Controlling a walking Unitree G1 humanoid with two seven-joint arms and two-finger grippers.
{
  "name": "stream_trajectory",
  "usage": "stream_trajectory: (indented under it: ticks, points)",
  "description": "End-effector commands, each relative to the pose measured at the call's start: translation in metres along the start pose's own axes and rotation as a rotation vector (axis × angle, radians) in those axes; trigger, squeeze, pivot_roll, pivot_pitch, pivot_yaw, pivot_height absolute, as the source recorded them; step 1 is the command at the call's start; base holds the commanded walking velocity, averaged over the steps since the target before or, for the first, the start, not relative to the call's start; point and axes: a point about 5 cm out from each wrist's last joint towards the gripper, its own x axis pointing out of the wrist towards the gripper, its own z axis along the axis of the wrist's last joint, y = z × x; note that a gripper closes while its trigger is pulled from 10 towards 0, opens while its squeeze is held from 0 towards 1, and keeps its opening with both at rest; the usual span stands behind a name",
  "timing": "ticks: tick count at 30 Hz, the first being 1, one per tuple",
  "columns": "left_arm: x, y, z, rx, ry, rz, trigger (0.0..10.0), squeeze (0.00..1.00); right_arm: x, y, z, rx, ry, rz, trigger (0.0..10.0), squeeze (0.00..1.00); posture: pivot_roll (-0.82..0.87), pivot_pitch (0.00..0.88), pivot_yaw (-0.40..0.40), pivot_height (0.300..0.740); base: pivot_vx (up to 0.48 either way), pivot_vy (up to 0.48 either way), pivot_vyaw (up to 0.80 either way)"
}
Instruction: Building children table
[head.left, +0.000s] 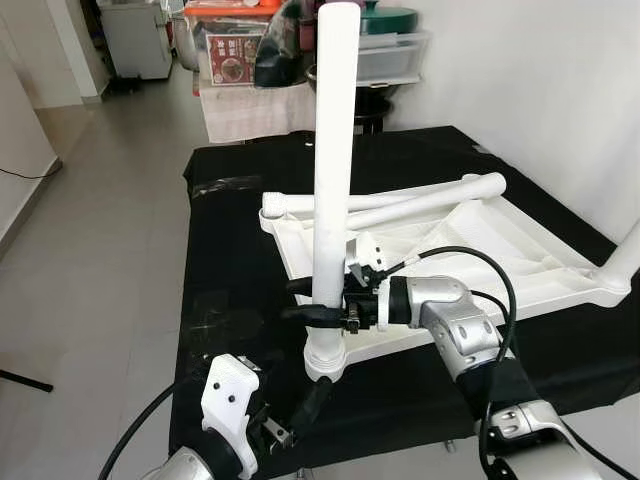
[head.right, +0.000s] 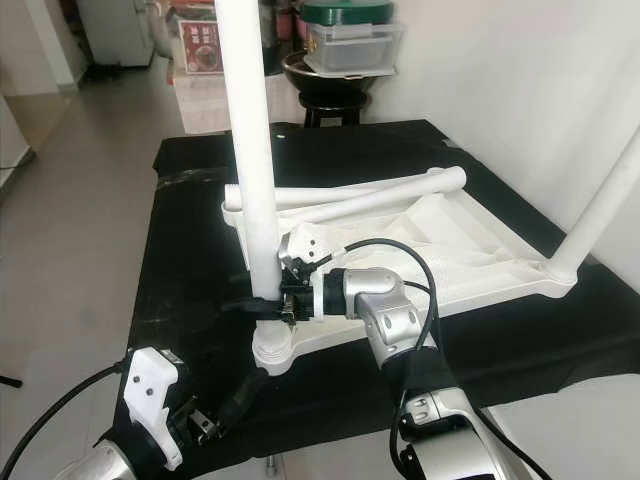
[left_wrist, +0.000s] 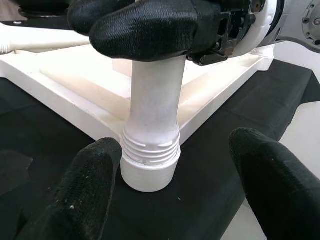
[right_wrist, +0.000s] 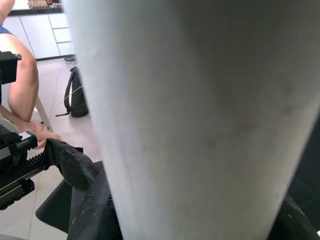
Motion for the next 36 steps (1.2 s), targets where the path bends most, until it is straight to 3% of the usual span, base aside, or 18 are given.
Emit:
stream_trajectory:
  ticks: [1, 5, 6, 7, 8, 10, 12, 19, 20, 25, 26, 29, 30, 31, 32, 34, 35, 36]
  points:
    - [-0.001, -0.003, 0.000, -0.012, 0.006, -0.001, 10.0, 0.00, 0.000, 0.002, -0.005, -0.001, 0.004, -0.031, 0.0, 0.00, 0.03, 0.093, -0.046, 0.740, 0.000, 0.000, 0.00]
    - [-0.002, -0.002, 0.001, -0.012, 0.005, 0.003, 10.0, 0.00, -0.009, 0.008, -0.019, 0.026, 0.052, -0.262, 0.0, 0.00, 0.02, 0.105, -0.057, 0.740, 0.000, 0.000, 0.00]
    - [-0.002, -0.002, 0.001, -0.012, 0.005, 0.003, 10.0, 0.00, -0.009, 0.008, -0.019, 0.026, 0.052, -0.262, 0.0, 0.00, 0.02, 0.105, -0.057, 0.740, 0.000, 0.000, 0.00]
    - [-0.002, -0.002, 0.001, -0.012, 0.004, 0.004, 10.0, 0.00, -0.011, 0.010, -0.026, 0.050, 0.072, -0.433, 0.0, 0.00, 0.02, 0.107, -0.059, 0.740, 0.000, 0.000, 0.00]
    - [-0.003, -0.001, 0.002, -0.011, 0.005, 0.005, 10.0, 0.00, -0.021, 0.014, -0.036, 0.090, 0.112, -0.781, 0.0, 0.00, 0.01, 0.115, -0.054, 0.740, 0.000, 0.000, 0.00]
    - [-0.003, -0.001, 0.002, -0.011, 0.005, 0.005, 10.0, 0.00, -0.021, 0.014, -0.036, 0.090, 0.112, -0.781, 0.0, 0.00, 0.01, 0.115, -0.054, 0.740, 0.000, 0.000, 0.00]
    - [-0.002, 0.002, 0.002, -0.012, 0.007, 0.000, 10.0, 0.00, -0.024, 0.036, -0.041, 0.090, 0.154, -1.047, 0.0, 0.00, -0.02, 0.103, -0.014, 0.740, 0.000, 0.000, 0.00]
    - [0.001, 0.004, 0.001, -0.010, 0.013, -0.010, 10.0, 0.00, -0.005, 0.035, -0.038, 0.071, 0.136, -1.010, 0.0, 0.00, -0.01, 0.096, -0.029, 0.740, 0.000, 0.000, 0.00]
    - [0.001, 0.004, 0.001, -0.009, 0.011, -0.003, 10.0, 0.00, 0.001, 0.034, -0.036, 0.076, 0.122, -0.973, 9.3, 0.00, -0.01, 0.095, -0.030, 0.740, 0.000, 0.000, 0.00]
    - [0.001, 0.005, 0.001, -0.009, 0.008, 0.007, 10.0, 0.00, 0.008, 0.035, -0.033, 0.083, 0.105, -0.934, 9.3, 0.00, -0.01, 0.095, -0.030, 0.740, 0.000, 0.000, 0.00]
    - [0.001, 0.005, 0.001, -0.008, 0.008, 0.009, 10.0, 0.00, 0.016, 0.035, -0.027, 0.097, 0.040, -0.861, 10.0, 1.00, 0.00, 0.092, -0.027, 0.740, 0.000, 0.000, 0.00]
    - [0.001, 0.005, 0.000, -0.008, 0.010, 0.008, 10.0, 0.00, 0.025, 0.034, -0.017, 0.103, -0.018, -0.769, 10.0, 1.00, 0.00, 0.090, -0.025, 0.740, 0.000, 0.000, 0.00]
    - [0.001, 0.004, 0.000, -0.008, 0.012, 0.006, 10.0, 0.00, 0.030, 0.034, -0.009, 0.104, -0.056, -0.704, 10.0, 1.00, 0.00, 0.090, -0.025, 0.740, 0.000, 0.000, 0.00]
    - [0.000, 0.004, 0.000, -0.010, 0.013, 0.001, 10.0, 0.00, 0.035, 0.033, 0.000, 0.076, -0.085, -0.504, 10.0, 1.00, 0.01, 0.090, -0.025, 0.740, 0.000, 0.000, 0.00]
    - [0.000, 0.004, 0.000, -0.010, 0.013, 0.001, 10.0, 0.00, 0.035, 0.033, 0.000, 0.076, -0.085, -0.504, 10.0, 1.00, 0.01, 0.090, -0.025, 0.740, 0.000, 0.000, 0.00]
    - [0.000, 0.003, 0.000, -0.011, 0.014, -0.001, 10.0, 0.00, 0.033, 0.032, 0.001, 0.022, -0.053, -0.319, 10.0, 1.00, 0.01, 0.089, -0.025, 0.740, 0.000, 0.000, 0.00]
    - [0.000, 0.003, 0.000, -0.011, 0.014, -0.001, 10.0, 0.00, 0.033, 0.032, 0.001, 0.022, -0.053, -0.319, 10.0, 1.00, 0.01, 0.089, -0.025, 0.740, 0.000, 0.000, 0.00]
    - [0.000, 0.003, 0.000, -0.011, 0.015, -0.001, 10.0, 0.00, 0.030, 0.030, 0.001, -0.007, -0.031, -0.233, 10.0, 0.00, 0.03, 0.088, -0.030, 0.740, 0.000, 0.000, 0.00]
